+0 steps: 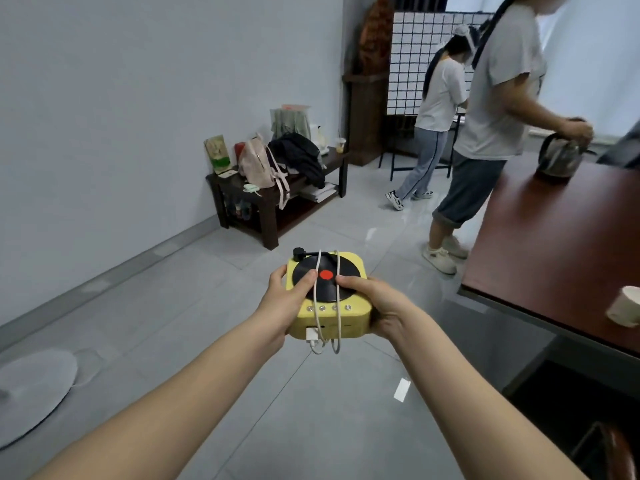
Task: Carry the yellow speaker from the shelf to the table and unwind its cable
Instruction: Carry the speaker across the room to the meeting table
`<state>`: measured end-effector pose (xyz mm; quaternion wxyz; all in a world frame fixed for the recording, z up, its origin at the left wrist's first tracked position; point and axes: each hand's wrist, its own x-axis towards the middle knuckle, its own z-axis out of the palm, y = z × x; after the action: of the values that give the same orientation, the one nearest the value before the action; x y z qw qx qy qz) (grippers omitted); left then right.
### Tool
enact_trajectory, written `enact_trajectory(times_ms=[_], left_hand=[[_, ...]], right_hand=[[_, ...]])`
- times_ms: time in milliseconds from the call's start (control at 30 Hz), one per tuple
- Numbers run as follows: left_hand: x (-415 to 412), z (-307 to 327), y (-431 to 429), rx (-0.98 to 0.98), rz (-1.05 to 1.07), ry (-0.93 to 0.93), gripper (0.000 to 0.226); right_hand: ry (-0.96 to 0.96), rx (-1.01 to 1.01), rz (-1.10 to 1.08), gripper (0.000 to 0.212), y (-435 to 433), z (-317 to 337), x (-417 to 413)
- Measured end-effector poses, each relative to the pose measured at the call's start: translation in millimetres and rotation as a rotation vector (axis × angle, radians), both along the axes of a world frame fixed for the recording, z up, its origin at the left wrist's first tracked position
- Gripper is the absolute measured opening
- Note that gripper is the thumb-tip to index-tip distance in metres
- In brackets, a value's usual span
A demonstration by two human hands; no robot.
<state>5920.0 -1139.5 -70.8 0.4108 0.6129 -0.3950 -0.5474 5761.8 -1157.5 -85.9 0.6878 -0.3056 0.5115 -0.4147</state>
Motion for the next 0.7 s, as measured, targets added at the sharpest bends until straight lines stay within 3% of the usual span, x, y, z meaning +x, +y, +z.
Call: enact_trajectory(times_ms=[267, 467, 700], left_hand=[[-22, 4, -104, 0.0, -0.104, 0.022, 0.062], [-43, -2, -193, -0.017, -0.226, 0.034, 0.059], [-68, 3, -307, -0.019, -0.399, 0.005, 0.06]], right_hand=[[0.021, 0.011, -0.113, 0.06, -86, 5, -23], [-0.014, 0.007, -0.234, 0.051, -155, 2, -42], [-0.024, 0.019, -0.422, 0.068, -243, 2, -60]])
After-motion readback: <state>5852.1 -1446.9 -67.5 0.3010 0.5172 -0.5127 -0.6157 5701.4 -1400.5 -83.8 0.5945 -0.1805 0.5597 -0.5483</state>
